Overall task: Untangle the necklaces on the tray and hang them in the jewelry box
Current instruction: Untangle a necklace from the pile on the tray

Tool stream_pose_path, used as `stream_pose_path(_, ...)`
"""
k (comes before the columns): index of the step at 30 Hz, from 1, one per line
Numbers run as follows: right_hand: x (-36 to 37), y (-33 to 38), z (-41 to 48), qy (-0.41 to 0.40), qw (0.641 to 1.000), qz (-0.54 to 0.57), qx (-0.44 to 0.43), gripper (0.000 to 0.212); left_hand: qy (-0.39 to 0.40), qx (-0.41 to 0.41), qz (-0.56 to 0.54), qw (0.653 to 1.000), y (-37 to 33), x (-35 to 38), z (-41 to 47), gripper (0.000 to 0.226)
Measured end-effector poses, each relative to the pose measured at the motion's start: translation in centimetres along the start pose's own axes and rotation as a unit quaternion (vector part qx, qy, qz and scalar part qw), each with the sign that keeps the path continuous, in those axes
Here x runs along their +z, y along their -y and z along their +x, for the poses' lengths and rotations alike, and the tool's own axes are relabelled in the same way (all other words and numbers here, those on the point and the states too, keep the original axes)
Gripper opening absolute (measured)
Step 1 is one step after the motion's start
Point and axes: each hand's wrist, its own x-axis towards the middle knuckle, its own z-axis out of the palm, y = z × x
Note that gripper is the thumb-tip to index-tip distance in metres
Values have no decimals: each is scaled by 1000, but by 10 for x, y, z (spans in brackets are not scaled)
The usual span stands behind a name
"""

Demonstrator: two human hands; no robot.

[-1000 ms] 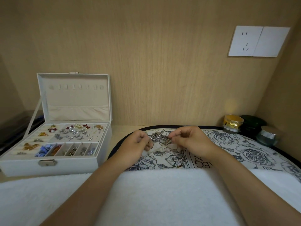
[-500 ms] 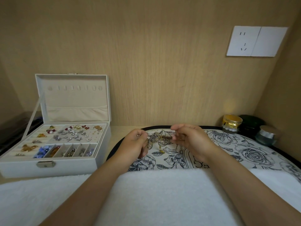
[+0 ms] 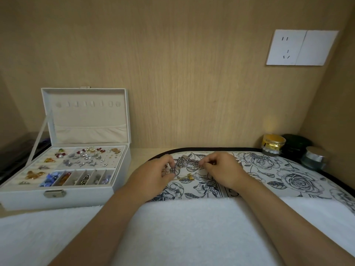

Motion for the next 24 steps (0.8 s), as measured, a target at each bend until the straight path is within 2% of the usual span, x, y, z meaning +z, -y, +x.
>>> stream_pose_path(5, 8, -3, 12, -26, 999, -36, -24, 20, 8, -11, 61, 998, 8, -8, -1, 27)
stream_pose_path(9, 11, -4, 15, -13, 994, -102, -31, 24, 20, -16, 107, 994, 7, -12, -5, 5)
stream_pose_path(11, 11, -2, 12, -1, 991, -120, -57, 27, 20, -14, 118, 993, 7, -14, -6, 6)
stream_pose_path(14, 9, 5, 3, 10, 986, -127, -112, 14, 24, -1, 120, 992, 7, -15, -6, 5)
stream_pose_path(16, 9, 11, -3, 45, 979, -152, -124, 14, 29, 6, 119, 992, 6, -15, -6, 6)
stream_pose_path(20, 5, 16, -7, 65, 973, -182, -126, 8, 19, 12, 136, 990, 5, -15, -6, 8)
stream_pose_path(24, -12, 11, -9, 99, 964, -234, -73, 8, 11, 16, 143, 989, 4, -15, -6, 9)
